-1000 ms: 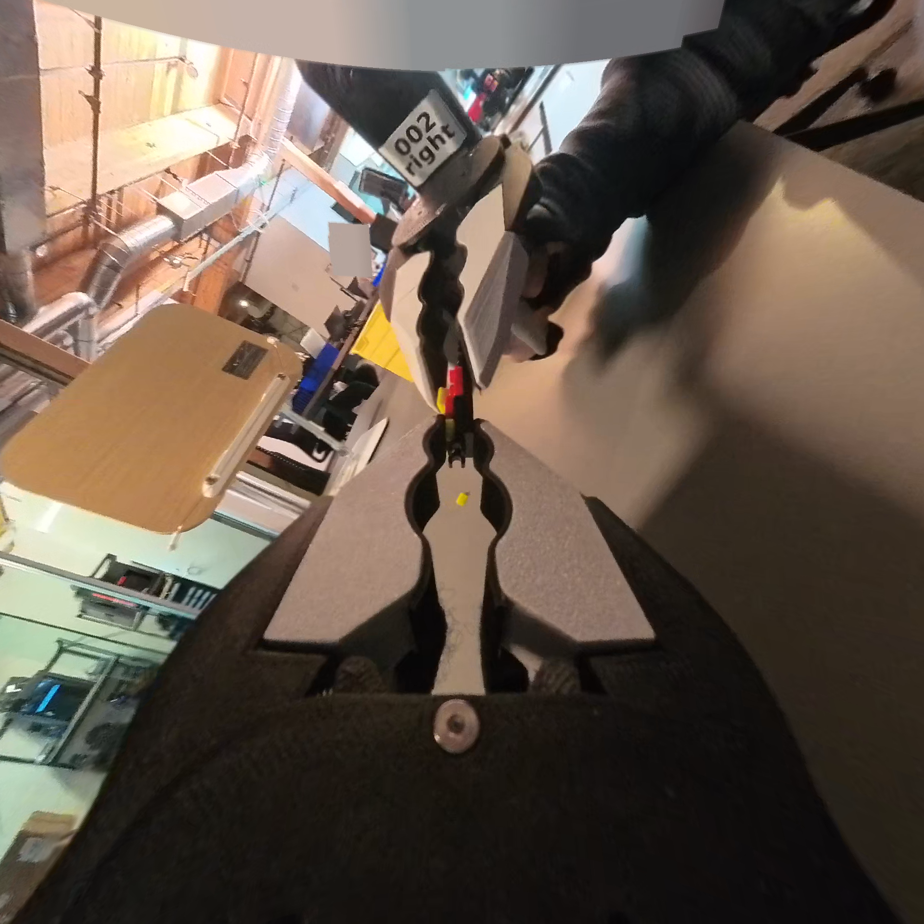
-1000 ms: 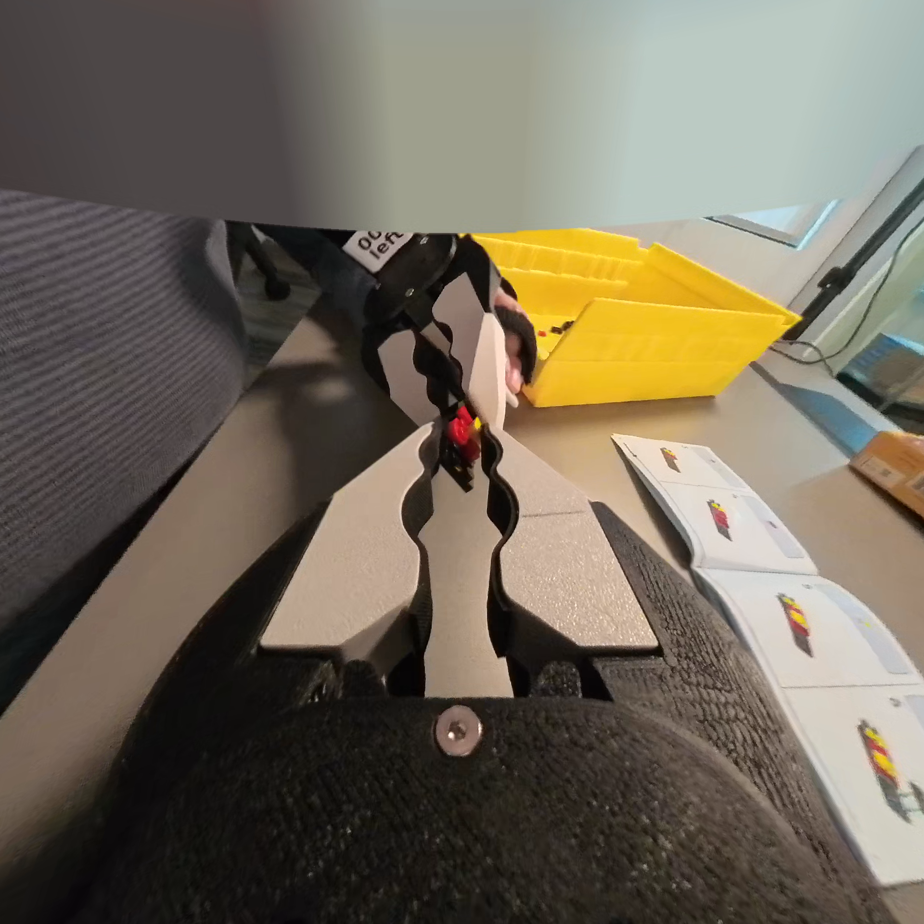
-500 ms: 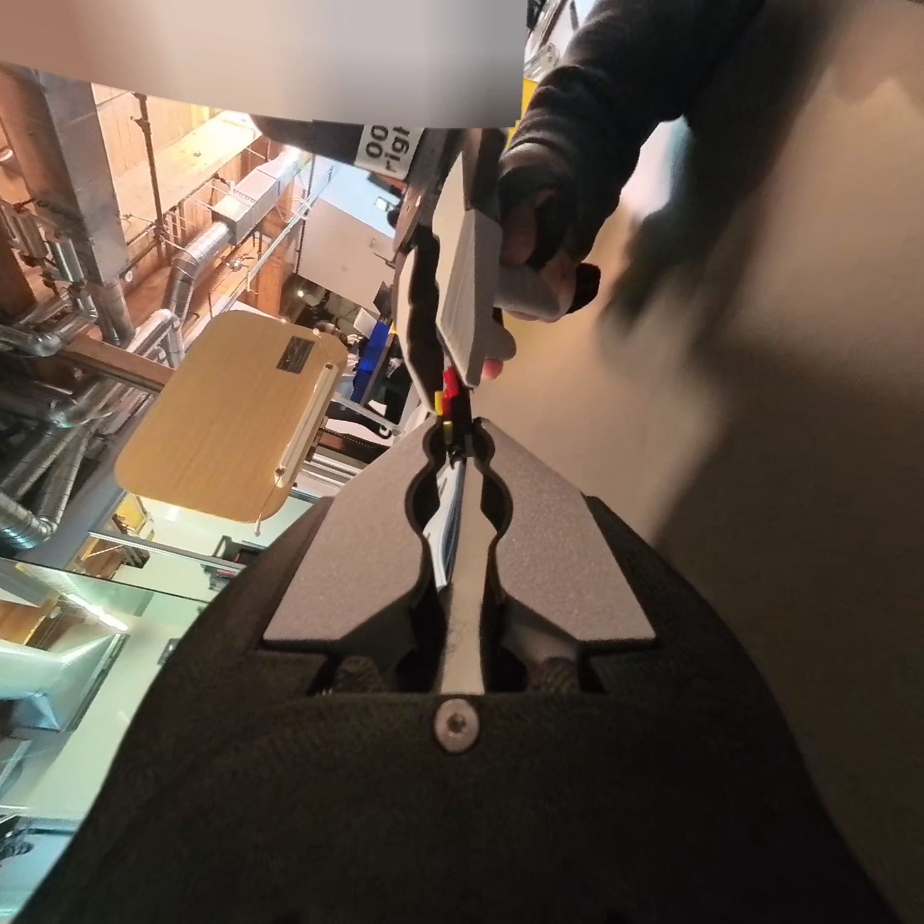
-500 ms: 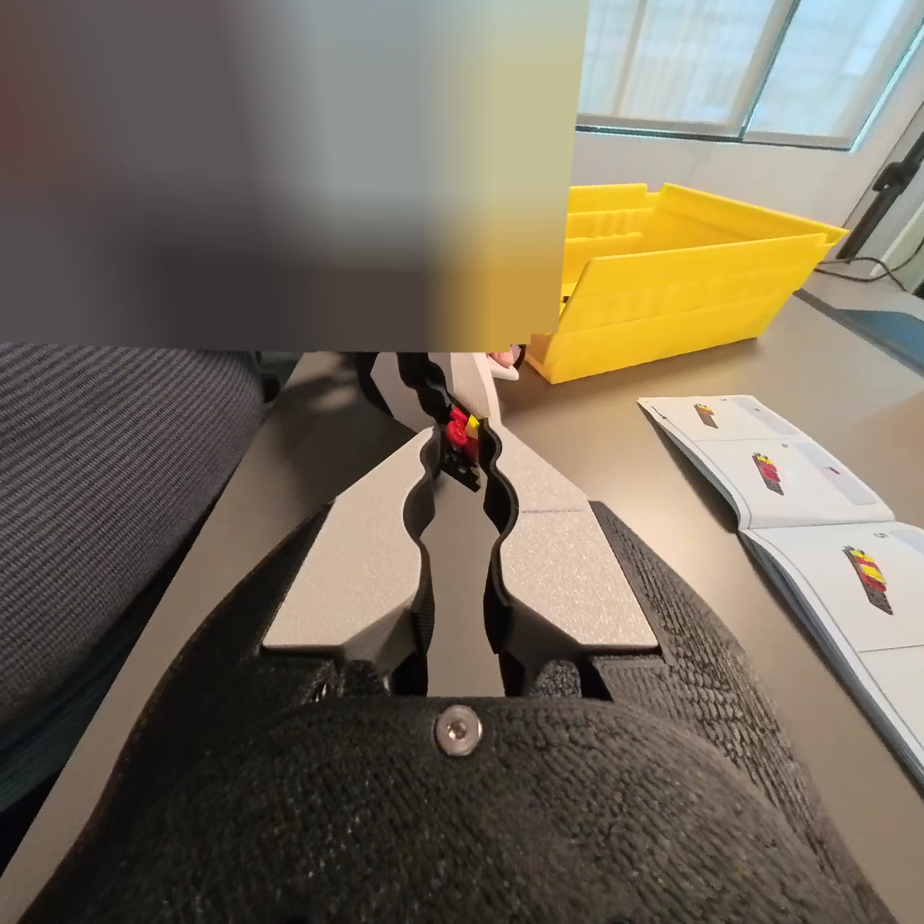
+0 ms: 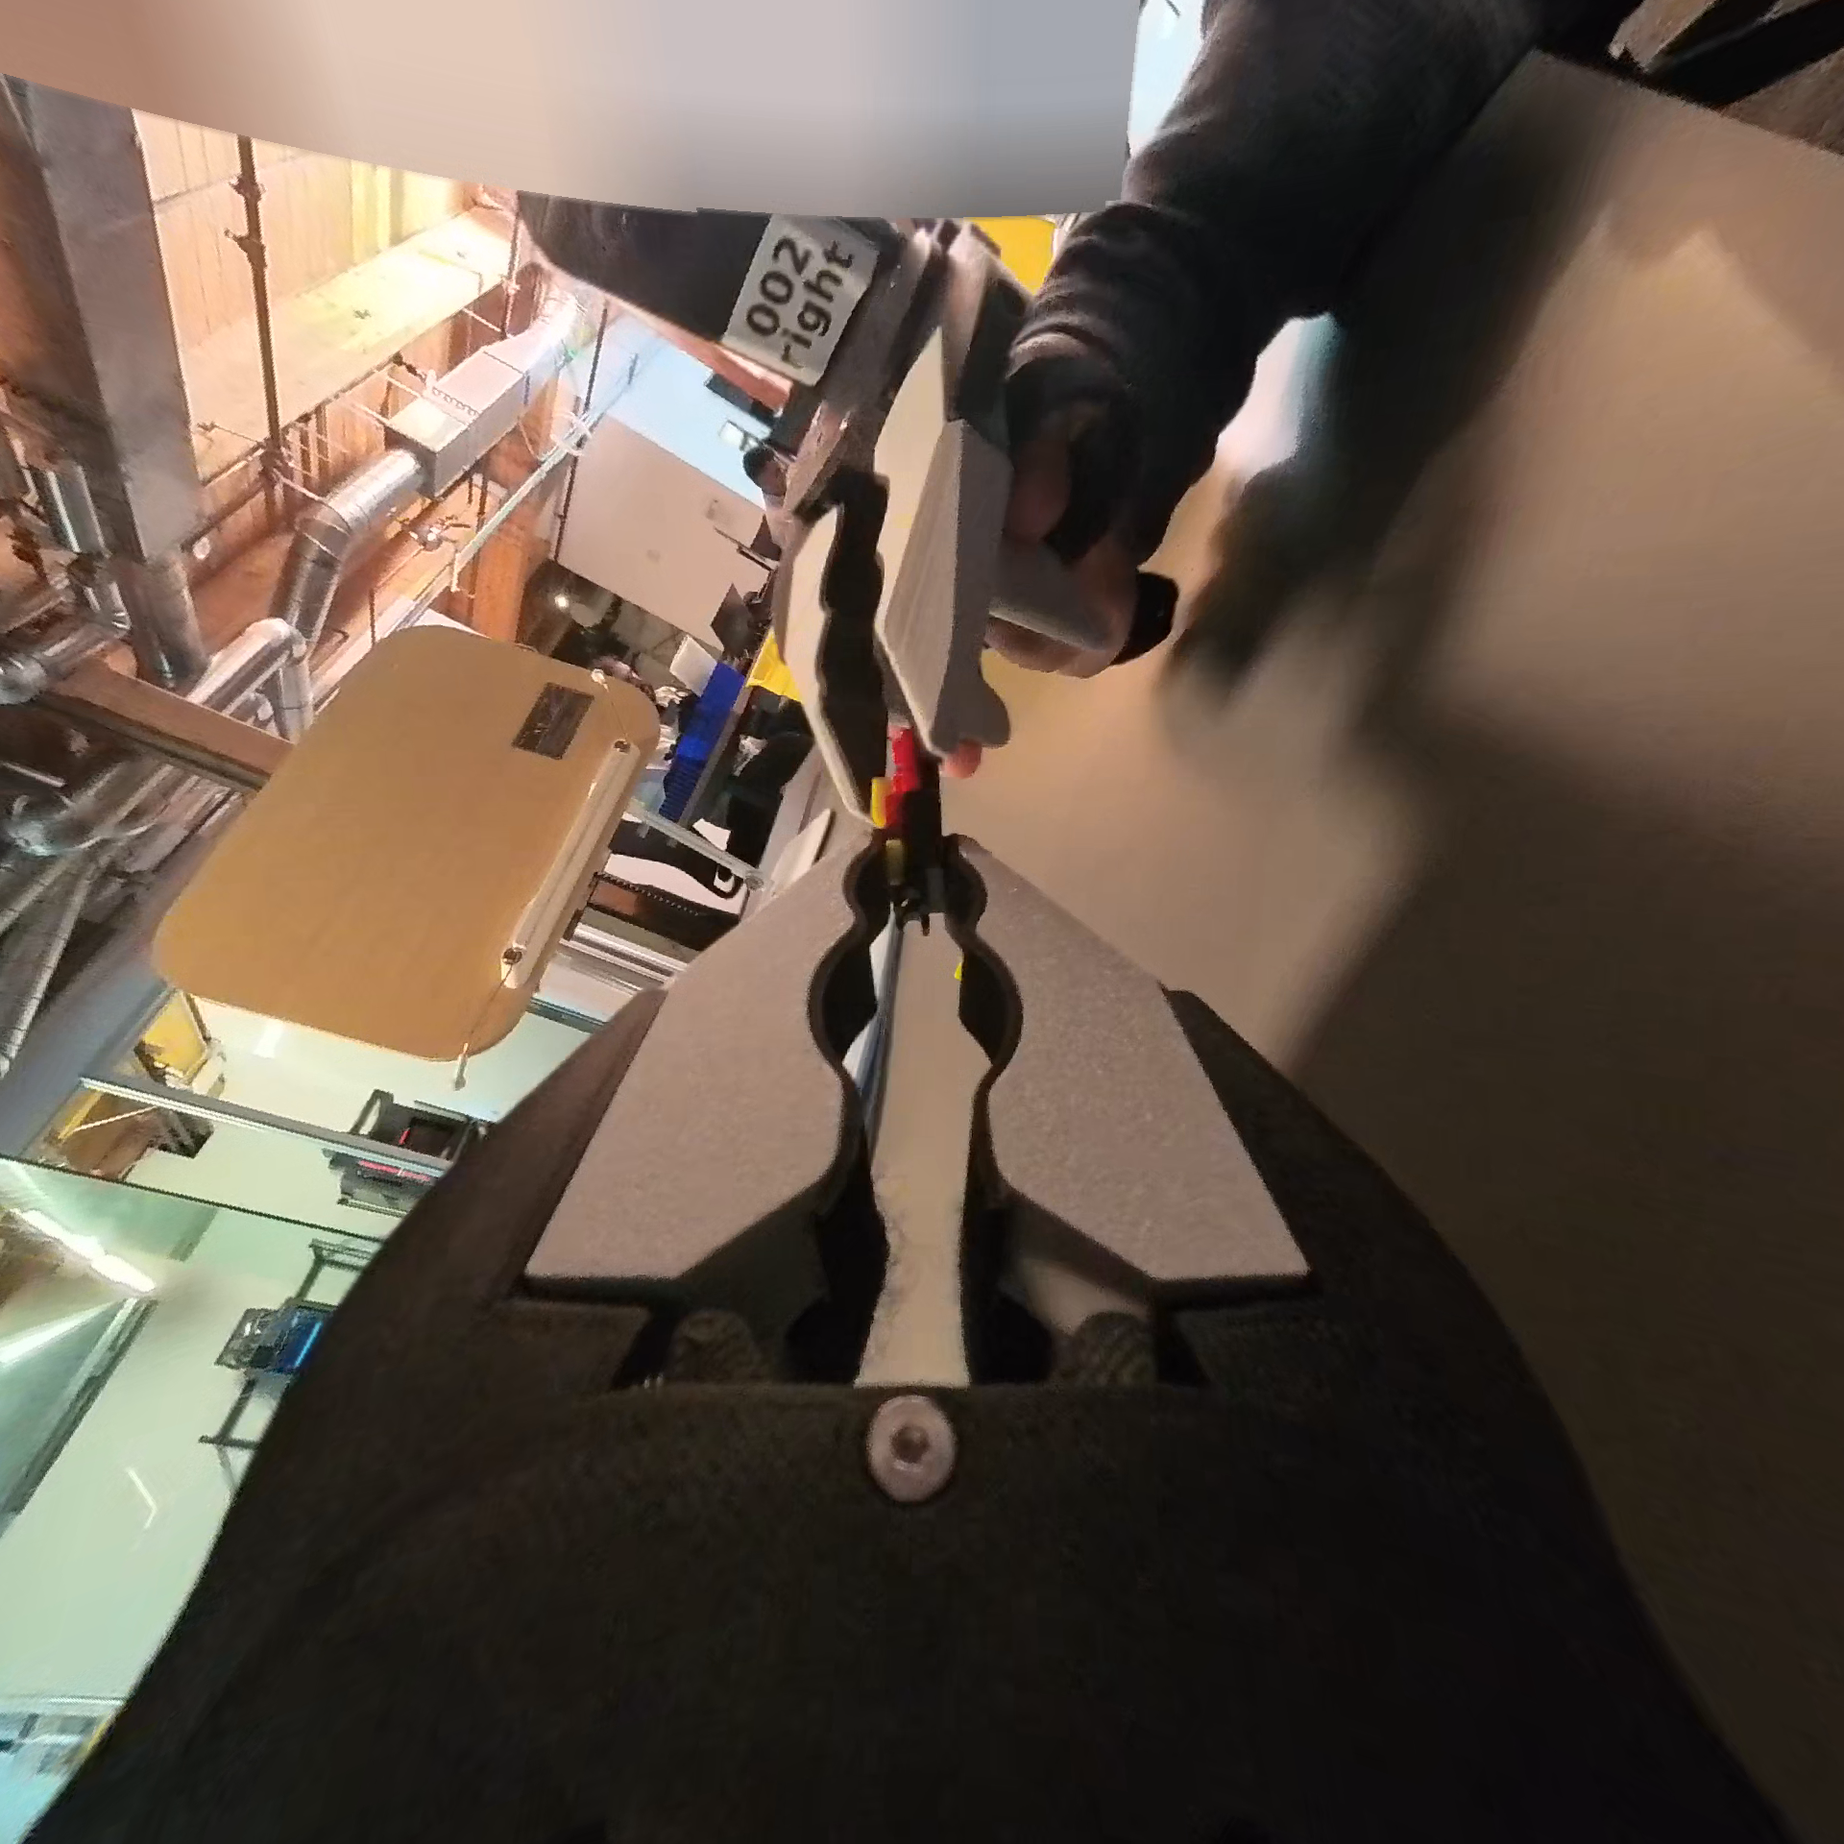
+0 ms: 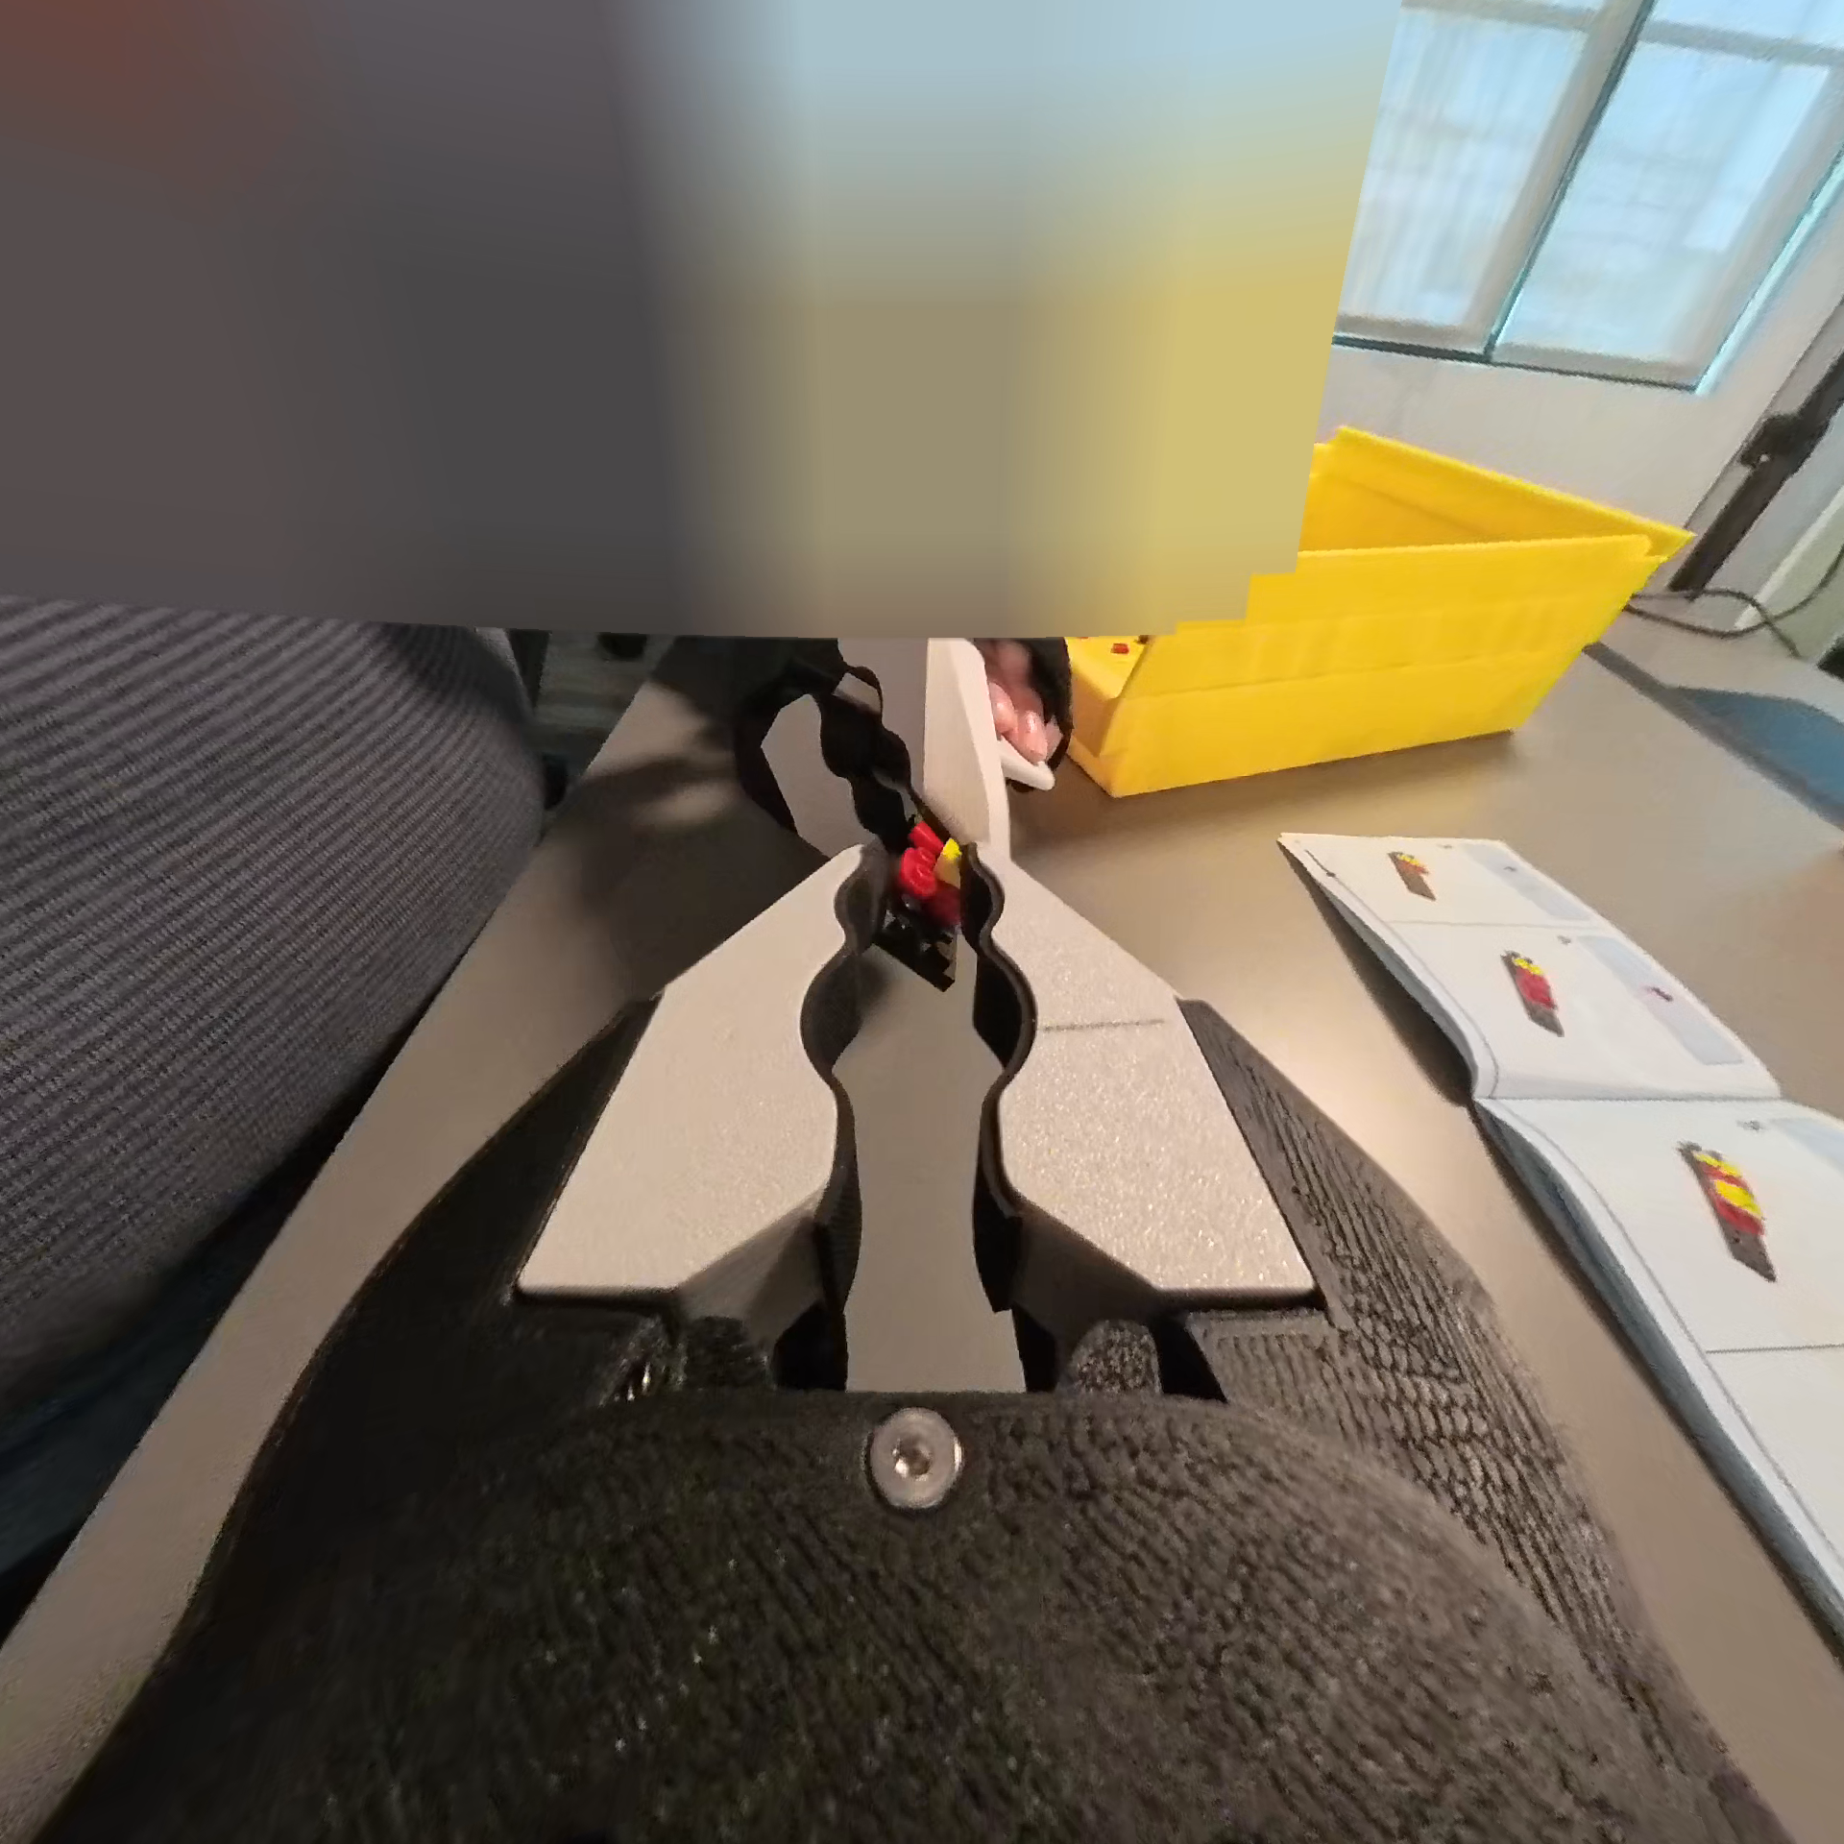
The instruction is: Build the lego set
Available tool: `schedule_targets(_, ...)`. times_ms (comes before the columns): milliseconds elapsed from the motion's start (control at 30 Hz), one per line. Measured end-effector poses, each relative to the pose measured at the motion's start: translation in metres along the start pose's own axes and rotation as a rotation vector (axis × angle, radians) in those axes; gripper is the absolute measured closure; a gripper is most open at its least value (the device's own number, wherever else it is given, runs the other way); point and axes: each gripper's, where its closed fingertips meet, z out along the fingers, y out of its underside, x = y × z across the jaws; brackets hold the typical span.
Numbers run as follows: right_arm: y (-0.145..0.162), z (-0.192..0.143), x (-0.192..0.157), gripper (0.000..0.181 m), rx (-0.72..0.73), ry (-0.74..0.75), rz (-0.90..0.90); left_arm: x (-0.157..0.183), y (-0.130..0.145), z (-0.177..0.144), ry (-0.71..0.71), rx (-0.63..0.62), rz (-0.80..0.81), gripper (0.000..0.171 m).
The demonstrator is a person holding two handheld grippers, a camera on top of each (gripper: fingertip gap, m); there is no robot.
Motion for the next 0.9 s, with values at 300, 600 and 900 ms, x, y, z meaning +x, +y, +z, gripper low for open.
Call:
schedule_targets(300, -0.007, 0.0, -0.004, 0.163, 0.03, 0.014, -0.073, -0.005, -0.004, -0.002, -0.02, 0.03, -0.001, 0.162)
schedule_targets(600, -0.008, -0.001, -0.004, 0.155, 0.025, 0.071, -0.231, -0.013, -0.01, -0.008, -0.015, 0.105, -0.113, 0.162)
schedule_targets(900, -0.008, 0.001, -0.005, 0.168, 0.011, 0.13, -0.373, -0.007, -0.014, -0.008, 0.034, 0.133, -0.136, 0.162)
